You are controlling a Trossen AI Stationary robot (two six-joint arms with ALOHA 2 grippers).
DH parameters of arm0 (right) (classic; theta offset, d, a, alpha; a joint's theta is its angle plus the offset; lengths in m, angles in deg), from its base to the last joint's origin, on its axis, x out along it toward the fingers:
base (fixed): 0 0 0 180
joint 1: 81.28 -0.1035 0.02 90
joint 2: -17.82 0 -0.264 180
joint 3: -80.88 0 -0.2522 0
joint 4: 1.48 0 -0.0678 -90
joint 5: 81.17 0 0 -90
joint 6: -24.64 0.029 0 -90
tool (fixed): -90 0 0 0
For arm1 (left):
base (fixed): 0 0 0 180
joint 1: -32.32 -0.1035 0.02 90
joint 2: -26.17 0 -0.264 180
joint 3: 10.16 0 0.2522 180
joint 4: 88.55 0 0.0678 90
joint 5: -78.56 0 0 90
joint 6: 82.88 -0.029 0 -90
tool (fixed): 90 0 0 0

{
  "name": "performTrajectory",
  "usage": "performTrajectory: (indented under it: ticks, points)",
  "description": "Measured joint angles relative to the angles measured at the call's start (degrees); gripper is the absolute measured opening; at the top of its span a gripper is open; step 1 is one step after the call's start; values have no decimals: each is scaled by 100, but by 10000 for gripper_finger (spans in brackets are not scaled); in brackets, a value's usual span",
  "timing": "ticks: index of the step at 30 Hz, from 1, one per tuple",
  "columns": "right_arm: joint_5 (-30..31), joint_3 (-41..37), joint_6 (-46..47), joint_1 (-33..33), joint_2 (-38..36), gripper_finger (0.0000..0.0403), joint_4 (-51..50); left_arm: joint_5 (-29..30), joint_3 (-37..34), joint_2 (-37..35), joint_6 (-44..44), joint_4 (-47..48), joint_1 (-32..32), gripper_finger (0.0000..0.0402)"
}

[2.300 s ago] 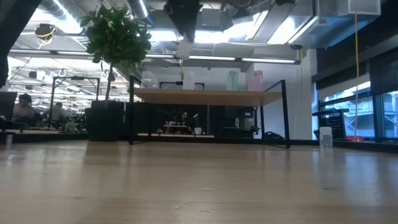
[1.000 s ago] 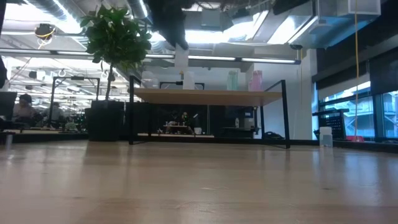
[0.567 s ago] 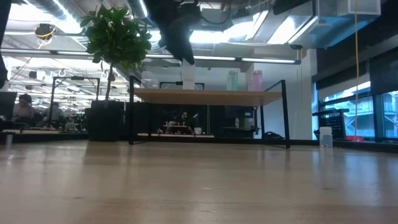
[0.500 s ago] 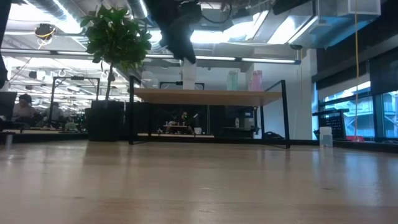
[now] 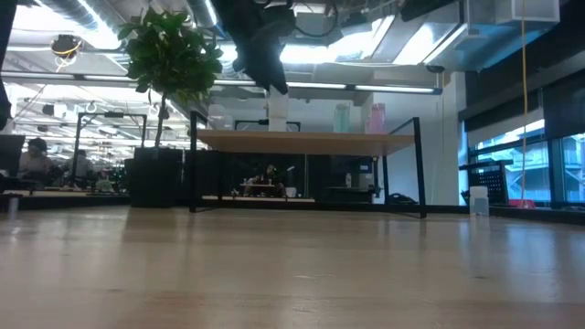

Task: Pick and place medicine bottles onto shelf by color
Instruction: Put the white pill bottle on the shelf aligned with the other white pill bottles

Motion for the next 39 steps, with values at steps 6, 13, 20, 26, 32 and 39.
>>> performTrajectory:
  ticks: [6,13,20,26,32,39]
  points:
    - [-1,0,-2,0,0,227,-2,1,0,0,53,39,4,121]
    - [-2,0,-2,0,0,227,-2,21,-73,-4,25,27,-14,121]
    - [-4,0,0,0,0,227,-4,41,-408,-4,-65,-326,-202,122]
    - [-4,0,-2,0,0,227,-4,47,-415,-4,-153,-415,-299,122]
    - [-4,0,-2,0,0,227,-4,41,-417,-4,-155,-428,-409,122]
    - [-4,0,-1,0,0,227,-4,17,-417,-4,-317,-515,-475,122]
